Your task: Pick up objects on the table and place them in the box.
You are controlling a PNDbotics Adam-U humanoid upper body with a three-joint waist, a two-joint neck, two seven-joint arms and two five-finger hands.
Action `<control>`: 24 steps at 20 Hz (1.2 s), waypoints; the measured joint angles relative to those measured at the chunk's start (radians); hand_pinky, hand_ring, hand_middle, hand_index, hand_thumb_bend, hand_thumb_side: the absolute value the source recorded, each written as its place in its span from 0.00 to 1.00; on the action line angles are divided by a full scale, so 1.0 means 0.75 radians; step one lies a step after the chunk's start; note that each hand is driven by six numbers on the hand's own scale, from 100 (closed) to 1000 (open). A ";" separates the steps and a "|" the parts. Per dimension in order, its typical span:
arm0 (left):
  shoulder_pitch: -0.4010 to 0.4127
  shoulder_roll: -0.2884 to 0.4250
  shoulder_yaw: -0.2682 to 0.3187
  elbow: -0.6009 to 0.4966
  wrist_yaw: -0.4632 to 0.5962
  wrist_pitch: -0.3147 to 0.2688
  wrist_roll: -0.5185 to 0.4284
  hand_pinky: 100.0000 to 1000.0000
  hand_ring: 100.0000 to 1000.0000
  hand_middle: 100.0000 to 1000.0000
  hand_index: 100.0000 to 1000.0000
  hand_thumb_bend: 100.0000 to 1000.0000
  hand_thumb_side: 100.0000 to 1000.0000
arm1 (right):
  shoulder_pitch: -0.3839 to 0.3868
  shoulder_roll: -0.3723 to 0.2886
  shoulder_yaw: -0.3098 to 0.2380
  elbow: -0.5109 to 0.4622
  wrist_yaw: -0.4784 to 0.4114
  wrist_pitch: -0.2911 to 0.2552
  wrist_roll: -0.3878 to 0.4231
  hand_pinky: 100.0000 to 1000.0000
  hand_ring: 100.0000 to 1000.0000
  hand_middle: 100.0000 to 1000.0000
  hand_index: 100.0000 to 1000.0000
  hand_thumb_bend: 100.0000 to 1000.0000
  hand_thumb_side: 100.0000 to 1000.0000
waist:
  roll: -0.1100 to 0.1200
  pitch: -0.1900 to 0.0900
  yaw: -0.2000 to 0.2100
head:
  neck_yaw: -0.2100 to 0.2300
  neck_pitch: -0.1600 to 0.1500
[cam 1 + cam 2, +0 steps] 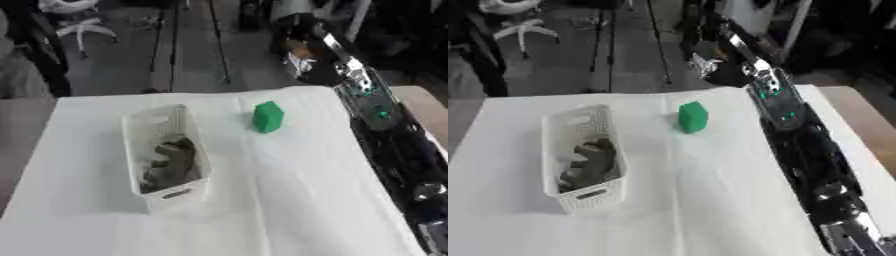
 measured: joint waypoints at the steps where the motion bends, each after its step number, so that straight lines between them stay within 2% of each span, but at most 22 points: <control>1: 0.000 0.000 0.000 0.000 0.000 0.000 0.000 0.38 0.85 0.90 0.88 0.42 1.00 | -0.006 0.002 0.001 0.006 0.014 -0.003 0.003 0.54 0.49 0.48 0.78 0.12 0.41 | 0.000 -0.001 0.000 | -0.001 0.000; 3: 0.000 0.000 0.000 0.000 0.000 0.000 0.000 0.37 0.85 0.90 0.87 0.42 1.00 | -0.020 0.007 0.009 0.021 0.045 -0.013 0.011 0.60 0.53 0.53 0.81 0.16 0.42 | 0.000 -0.007 0.001 | -0.001 0.000; 7: 0.000 0.000 0.000 0.000 0.000 0.002 -0.002 0.37 0.85 0.90 0.87 0.42 1.00 | -0.073 0.007 0.025 0.076 0.116 -0.059 0.053 0.64 0.56 0.56 0.83 0.17 0.43 | 0.000 -0.007 0.007 | -0.003 0.001; 8: 0.000 0.000 0.000 0.000 0.000 0.002 -0.002 0.37 0.85 0.90 0.87 0.42 1.00 | -0.083 0.007 0.026 0.093 0.136 -0.073 0.065 0.69 0.62 0.59 0.84 0.17 0.43 | 0.000 -0.007 0.007 | -0.005 0.001; 9: 0.000 0.000 0.000 0.000 0.000 0.002 -0.002 0.37 0.85 0.90 0.87 0.42 1.00 | -0.091 0.007 0.030 0.109 0.154 -0.088 0.076 0.72 0.66 0.64 0.86 0.19 0.48 | 0.000 -0.007 0.009 | -0.006 0.001; 13: 0.001 0.000 -0.001 0.000 0.000 0.003 -0.003 0.37 0.85 0.90 0.87 0.42 1.00 | -0.142 0.007 0.058 0.198 0.227 -0.130 0.118 0.80 0.74 0.72 0.89 0.20 0.52 | 0.000 -0.007 0.016 | -0.006 0.002; 19: 0.001 0.000 -0.001 0.000 0.000 0.002 -0.004 0.37 0.85 0.90 0.87 0.43 1.00 | -0.202 0.007 0.060 0.343 0.341 -0.120 0.128 0.88 0.81 0.79 0.92 0.20 0.59 | 0.000 -0.007 0.016 | -0.007 0.003; 20: 0.001 0.000 -0.001 0.000 0.000 0.002 -0.005 0.37 0.85 0.90 0.87 0.43 1.00 | -0.210 0.007 0.057 0.365 0.363 -0.118 0.130 0.88 0.81 0.79 0.92 0.21 0.54 | 0.000 -0.007 0.017 | -0.007 0.003; 21: 0.001 0.000 -0.001 0.000 0.000 0.002 -0.005 0.37 0.85 0.90 0.87 0.43 1.00 | -0.217 0.008 0.056 0.383 0.384 -0.116 0.132 0.90 0.83 0.80 0.92 0.22 0.62 | 0.000 -0.007 0.018 | -0.007 0.003; 24: 0.001 0.000 -0.003 0.000 0.000 0.001 -0.008 0.37 0.85 0.90 0.87 0.43 1.00 | -0.228 0.013 0.050 0.431 0.446 -0.115 0.133 0.90 0.83 0.80 0.92 0.22 0.62 | 0.000 -0.007 0.021 | -0.007 0.006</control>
